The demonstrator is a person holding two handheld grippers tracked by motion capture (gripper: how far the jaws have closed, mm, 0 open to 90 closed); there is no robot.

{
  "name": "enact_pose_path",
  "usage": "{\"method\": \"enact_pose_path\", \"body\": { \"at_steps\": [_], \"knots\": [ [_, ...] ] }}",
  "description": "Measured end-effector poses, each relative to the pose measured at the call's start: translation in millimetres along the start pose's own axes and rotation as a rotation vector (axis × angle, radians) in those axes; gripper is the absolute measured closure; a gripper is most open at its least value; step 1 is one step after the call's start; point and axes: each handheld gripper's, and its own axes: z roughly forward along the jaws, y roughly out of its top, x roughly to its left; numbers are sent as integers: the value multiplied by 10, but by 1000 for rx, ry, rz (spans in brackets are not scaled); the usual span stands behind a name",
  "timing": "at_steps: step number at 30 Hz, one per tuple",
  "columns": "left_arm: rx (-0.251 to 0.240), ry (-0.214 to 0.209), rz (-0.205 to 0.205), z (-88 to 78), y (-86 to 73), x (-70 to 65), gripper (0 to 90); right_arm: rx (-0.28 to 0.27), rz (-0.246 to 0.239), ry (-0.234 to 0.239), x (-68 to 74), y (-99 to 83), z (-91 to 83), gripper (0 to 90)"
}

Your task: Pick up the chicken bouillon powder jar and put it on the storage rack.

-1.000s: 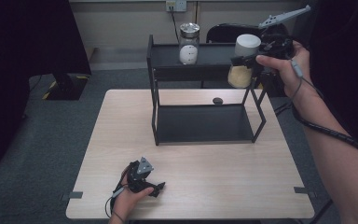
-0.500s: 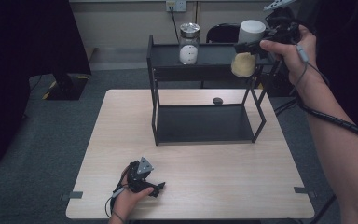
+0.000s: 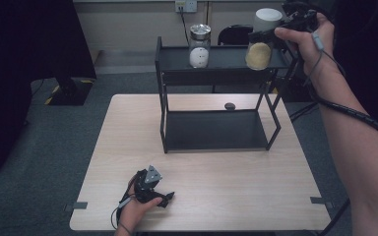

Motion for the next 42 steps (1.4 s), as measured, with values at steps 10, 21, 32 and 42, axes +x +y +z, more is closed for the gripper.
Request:
{"method": "enact_pose_path", "body": {
  "at_steps": [10,21,32,42],
  "knots": [
    [0,0,0,0,1,0,0,9,11,-29,-50,84,200,354],
    [1,0,1,-1,1,1,0,-2,45,-52,-122,107,440,354],
    [2,-1,2,-2,2,4,0,15,41,-61,-168,112,637,354],
    [1,0,1,-1,1,2,0,12,55,-58,-197,62,702,354]
  ]
}}
